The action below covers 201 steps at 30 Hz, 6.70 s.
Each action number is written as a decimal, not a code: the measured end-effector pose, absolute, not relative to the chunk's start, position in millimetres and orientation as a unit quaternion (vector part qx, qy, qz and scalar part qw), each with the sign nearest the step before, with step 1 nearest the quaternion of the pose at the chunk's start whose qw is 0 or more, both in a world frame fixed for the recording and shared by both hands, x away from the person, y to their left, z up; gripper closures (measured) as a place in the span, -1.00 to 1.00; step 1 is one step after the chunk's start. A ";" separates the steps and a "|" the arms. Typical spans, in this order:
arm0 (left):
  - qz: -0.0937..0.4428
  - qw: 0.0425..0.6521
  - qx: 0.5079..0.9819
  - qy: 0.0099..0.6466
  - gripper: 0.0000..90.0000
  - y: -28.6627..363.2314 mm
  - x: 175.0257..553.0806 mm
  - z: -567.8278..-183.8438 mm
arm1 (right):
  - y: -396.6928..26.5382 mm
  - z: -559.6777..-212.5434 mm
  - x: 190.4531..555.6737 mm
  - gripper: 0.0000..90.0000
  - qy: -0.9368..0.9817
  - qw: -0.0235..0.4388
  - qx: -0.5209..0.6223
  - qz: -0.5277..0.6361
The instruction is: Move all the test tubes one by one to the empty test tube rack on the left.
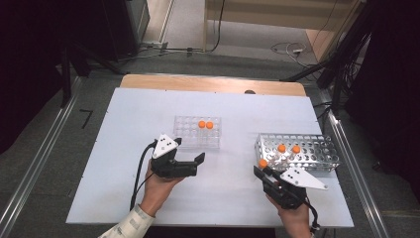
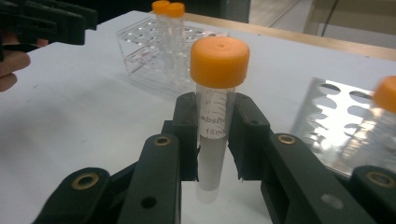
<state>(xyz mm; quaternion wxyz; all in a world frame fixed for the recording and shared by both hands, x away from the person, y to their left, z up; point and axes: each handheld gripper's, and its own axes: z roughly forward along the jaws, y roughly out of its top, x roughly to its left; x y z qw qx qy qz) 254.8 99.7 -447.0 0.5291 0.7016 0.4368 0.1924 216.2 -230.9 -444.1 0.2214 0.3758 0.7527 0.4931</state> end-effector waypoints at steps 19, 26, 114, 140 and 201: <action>0.190 0.553 0.710 0.393 -0.75 79.5 237.7 -434.5 | -161.9 -454.6 240.6 0.59 0.785 0.182 0.330 0.491; 0.193 0.563 0.715 0.367 -0.55 73.6 230.8 -431.9 | -134.8 -459.9 243.7 0.59 0.797 0.168 0.314 0.488; 0.289 0.528 0.664 0.443 0.56 97.6 320.1 -392.9 | -269.8 -466.7 216.5 -0.51 0.759 0.167 0.419 0.470; 0.299 0.512 0.677 0.436 0.55 87.5 319.7 -415.9 | -269.0 -468.1 217.2 -0.51 0.760 0.167 0.420 0.468; 0.234 0.514 0.689 0.454 -0.55 112.1 241.3 -458.9 | -302.6 -459.6 224.5 -0.30 0.706 0.272 0.477 0.446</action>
